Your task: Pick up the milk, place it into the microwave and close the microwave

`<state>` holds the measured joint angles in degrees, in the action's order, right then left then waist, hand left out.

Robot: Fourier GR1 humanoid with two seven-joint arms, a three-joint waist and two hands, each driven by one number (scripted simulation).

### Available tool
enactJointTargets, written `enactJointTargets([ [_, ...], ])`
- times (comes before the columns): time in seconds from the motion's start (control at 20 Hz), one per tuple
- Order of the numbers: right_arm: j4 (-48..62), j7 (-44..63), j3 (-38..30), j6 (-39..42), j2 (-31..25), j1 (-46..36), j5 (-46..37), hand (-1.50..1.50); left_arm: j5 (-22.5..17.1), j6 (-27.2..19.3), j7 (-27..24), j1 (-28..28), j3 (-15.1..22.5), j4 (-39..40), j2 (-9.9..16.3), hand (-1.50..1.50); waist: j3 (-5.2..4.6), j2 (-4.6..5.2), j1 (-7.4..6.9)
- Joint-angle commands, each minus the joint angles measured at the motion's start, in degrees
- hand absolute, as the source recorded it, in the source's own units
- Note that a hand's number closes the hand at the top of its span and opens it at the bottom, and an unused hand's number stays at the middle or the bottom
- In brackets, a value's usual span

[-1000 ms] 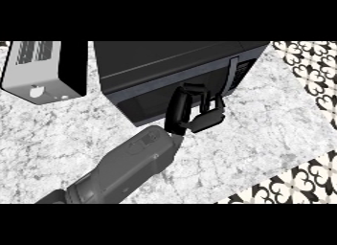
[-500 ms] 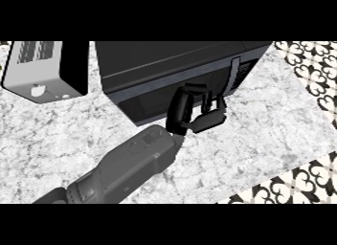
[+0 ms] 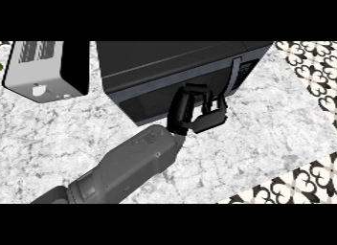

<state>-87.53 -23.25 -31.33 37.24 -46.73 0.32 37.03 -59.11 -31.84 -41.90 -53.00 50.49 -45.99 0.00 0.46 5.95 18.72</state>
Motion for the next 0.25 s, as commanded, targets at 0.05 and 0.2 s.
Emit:
enactJointTargets([
  [0.05,2.4,-0.19,-0.03,1.64,-1.42,-2.02,1.21,-1.5,-1.53,1.4,1.07,-3.97,-0.97,3.73,0.01,1.5,-0.14,0.97,0.0],
  [0.2,3.52,-0.17,-0.32,2.1,-1.68,-2.12,1.5,-1.5,-2.06,1.08,0.68,-4.47,-1.1,4.37,0.0,1.5,-0.03,0.8,0.53],
])
